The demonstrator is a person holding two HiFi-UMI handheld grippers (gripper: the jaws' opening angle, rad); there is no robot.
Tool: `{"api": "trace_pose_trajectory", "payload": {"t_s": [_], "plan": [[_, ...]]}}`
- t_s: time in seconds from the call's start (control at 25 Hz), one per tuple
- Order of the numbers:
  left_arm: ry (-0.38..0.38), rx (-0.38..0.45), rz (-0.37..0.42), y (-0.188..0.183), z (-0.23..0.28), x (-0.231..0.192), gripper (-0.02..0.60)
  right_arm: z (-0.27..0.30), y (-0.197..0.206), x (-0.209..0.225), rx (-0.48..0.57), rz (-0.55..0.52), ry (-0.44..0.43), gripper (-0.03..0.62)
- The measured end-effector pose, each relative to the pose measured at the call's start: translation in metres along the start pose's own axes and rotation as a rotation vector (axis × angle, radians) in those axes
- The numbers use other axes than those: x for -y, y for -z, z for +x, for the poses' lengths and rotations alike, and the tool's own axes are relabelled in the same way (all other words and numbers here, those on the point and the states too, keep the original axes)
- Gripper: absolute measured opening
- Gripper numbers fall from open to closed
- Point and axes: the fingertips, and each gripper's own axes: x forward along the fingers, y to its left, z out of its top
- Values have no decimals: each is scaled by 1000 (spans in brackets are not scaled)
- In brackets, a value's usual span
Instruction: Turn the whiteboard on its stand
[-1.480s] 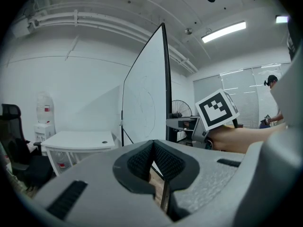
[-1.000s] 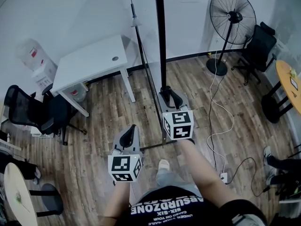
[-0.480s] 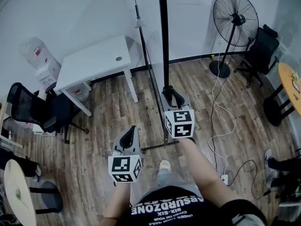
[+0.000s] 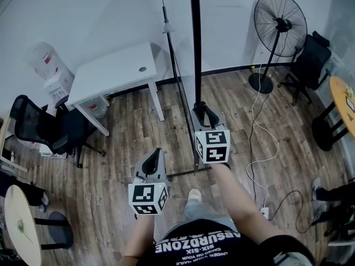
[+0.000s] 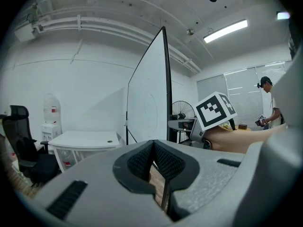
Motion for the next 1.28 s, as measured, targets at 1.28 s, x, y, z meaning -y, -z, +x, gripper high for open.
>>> {"api": "trace_pose_trajectory", "payload": {"t_s": [1.28], "plan": [[-18,9,-9,-2,-4,-6,5,-14,1,-10,13,-18,-19,163]]}}
